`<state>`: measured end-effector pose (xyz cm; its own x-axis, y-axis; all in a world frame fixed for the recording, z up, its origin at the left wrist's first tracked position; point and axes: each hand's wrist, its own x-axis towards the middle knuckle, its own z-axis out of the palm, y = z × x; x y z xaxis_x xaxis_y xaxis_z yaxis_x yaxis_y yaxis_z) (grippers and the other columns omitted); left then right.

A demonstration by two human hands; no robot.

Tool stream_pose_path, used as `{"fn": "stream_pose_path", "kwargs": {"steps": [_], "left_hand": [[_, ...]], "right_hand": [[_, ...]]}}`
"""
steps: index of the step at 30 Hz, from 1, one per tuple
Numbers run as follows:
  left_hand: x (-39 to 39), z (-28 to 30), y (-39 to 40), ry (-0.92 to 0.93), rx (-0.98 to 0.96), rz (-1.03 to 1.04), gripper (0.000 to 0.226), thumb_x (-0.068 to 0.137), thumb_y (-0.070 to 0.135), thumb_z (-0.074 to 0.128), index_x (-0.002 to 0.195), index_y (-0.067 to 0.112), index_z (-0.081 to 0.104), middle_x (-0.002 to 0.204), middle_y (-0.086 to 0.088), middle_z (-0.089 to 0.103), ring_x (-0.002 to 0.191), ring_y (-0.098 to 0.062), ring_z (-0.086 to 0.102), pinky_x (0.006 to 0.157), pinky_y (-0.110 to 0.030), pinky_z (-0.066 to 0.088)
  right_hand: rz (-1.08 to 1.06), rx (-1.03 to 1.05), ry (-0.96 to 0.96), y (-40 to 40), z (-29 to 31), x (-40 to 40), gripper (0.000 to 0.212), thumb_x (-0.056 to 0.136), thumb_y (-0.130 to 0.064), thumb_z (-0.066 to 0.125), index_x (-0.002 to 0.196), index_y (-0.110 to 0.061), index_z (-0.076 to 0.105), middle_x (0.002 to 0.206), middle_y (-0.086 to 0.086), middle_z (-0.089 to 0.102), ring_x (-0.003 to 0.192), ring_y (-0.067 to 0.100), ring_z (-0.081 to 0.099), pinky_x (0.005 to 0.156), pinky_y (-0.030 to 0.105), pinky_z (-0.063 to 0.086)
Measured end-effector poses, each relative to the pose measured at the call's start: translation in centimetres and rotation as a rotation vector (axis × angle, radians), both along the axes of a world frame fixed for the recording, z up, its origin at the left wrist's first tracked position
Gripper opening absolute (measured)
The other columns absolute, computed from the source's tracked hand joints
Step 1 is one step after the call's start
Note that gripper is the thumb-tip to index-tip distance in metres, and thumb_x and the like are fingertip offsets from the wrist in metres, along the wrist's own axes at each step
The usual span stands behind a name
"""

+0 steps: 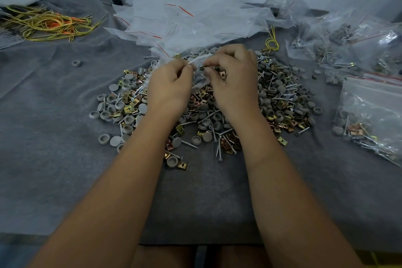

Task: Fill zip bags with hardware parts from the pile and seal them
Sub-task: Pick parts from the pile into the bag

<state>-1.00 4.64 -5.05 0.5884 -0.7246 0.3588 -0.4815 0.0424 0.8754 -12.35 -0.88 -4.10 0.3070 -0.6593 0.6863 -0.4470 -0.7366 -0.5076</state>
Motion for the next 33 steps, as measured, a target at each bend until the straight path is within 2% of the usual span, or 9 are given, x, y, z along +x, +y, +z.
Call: {"fn": "stream_pose_path", "kwargs": {"steps": [6, 10, 16, 19, 23, 26, 28, 30, 33], "left_hand": [[0.1, 0.0, 0.1, 0.039, -0.021, -0.018, 0.025, 0.094, 0.025, 0.046, 0.091, 0.023, 0.071, 0.040, 0.015, 0.045, 0.041, -0.003, 0.035, 0.052, -0.030, 0.037], [0.1, 0.0, 0.1, 0.051, -0.021, -0.017, 0.025, 0.095, 0.025, 0.046, 0.092, 0.019, 0.070, 0.040, 0.015, 0.044, 0.040, -0.003, 0.034, 0.054, -0.030, 0.036], [0.1, 0.2, 0.1, 0.130, -0.038, 0.026, 0.025, 0.096, 0.020, 0.045, 0.089, 0.019, 0.069, 0.038, 0.015, 0.042, 0.043, -0.005, 0.037, 0.061, -0.040, 0.052], [0.4, 0.5, 0.1, 0.248, -0.060, 0.066, 0.026, 0.095, 0.019, 0.045, 0.089, 0.020, 0.071, 0.039, 0.013, 0.039, 0.052, -0.014, 0.040, 0.063, -0.048, 0.055], [0.5, 1.1, 0.3, 0.435, -0.153, 0.028, 0.026, 0.096, 0.014, 0.049, 0.084, 0.019, 0.071, 0.057, 0.004, 0.044, 0.047, -0.007, 0.042, 0.046, -0.017, 0.043], [0.4, 1.3, 0.8, 0.457, -0.212, -0.057, 0.026, 0.095, 0.010, 0.052, 0.077, 0.020, 0.068, 0.068, 0.000, 0.054, 0.043, -0.003, 0.043, 0.043, -0.014, 0.038], [0.4, 1.3, 1.1, 0.446, -0.234, -0.106, 0.020, 0.096, 0.011, 0.053, 0.089, 0.018, 0.071, 0.062, -0.002, 0.051, 0.044, -0.006, 0.043, 0.044, -0.016, 0.036], [0.4, 1.4, 1.1, 0.440, -0.240, -0.127, 0.019, 0.097, 0.016, 0.053, 0.098, 0.018, 0.072, 0.060, 0.000, 0.053, 0.047, -0.008, 0.045, 0.046, -0.018, 0.037], [0.4, 1.7, 0.8, 0.536, -0.268, -0.083, 0.030, 0.100, 0.020, 0.040, 0.105, 0.020, 0.069, 0.066, 0.000, 0.058, 0.051, -0.010, 0.047, 0.049, -0.021, 0.037]], "right_hand": [[0.005, 0.005, 0.097, -0.1, -0.3, 0.0, 0.017, 0.084, -0.020, 0.072, 0.101, -0.021, 0.077, 0.109, 0.006, 0.060, 0.108, 0.027, 0.049, 0.091, 0.044, 0.043], [0.000, 0.021, 0.082, -0.3, -0.3, 0.0, 0.018, 0.086, -0.020, 0.071, 0.102, -0.022, 0.076, 0.108, 0.003, 0.061, 0.106, 0.024, 0.050, 0.092, 0.041, 0.042], [0.031, 0.056, -0.031, -0.1, -0.2, 0.0, 0.025, 0.087, -0.012, 0.065, 0.111, -0.017, 0.068, 0.101, -0.002, 0.057, 0.098, 0.018, 0.054, 0.087, 0.038, 0.047], [0.051, 0.143, -0.142, -0.1, 0.0, -0.1, 0.022, 0.084, -0.004, 0.056, 0.101, -0.017, 0.060, 0.094, -0.006, 0.058, 0.085, 0.011, 0.056, 0.077, 0.031, 0.049], [0.114, 0.234, -0.116, 0.0, -0.1, -0.3, 0.027, 0.080, -0.003, 0.055, 0.095, -0.026, 0.057, 0.087, -0.008, 0.059, 0.077, 0.002, 0.054, 0.068, 0.022, 0.048], [0.201, 0.186, 0.011, 0.2, -0.1, -0.4, 0.044, 0.079, -0.010, 0.067, 0.116, -0.030, 0.057, 0.087, -0.012, 0.057, 0.075, 0.003, 0.054, 0.067, 0.020, 0.049], [0.236, 0.132, 0.071, 0.3, -0.2, -0.2, 0.048, 0.079, -0.014, 0.074, 0.122, -0.029, 0.059, 0.091, -0.012, 0.059, 0.078, 0.005, 0.055, 0.075, 0.027, 0.052], [0.218, 0.110, 0.074, 0.3, -0.2, -0.1, 0.034, 0.082, -0.014, 0.073, 0.113, -0.024, 0.065, 0.096, -0.011, 0.062, 0.083, 0.006, 0.057, 0.080, 0.033, 0.053], [0.156, 0.205, 0.001, 0.2, -0.1, -0.2, 0.010, 0.088, -0.012, 0.065, 0.092, -0.021, 0.066, 0.092, -0.008, 0.064, 0.082, 0.009, 0.058, 0.076, 0.030, 0.052]]}}
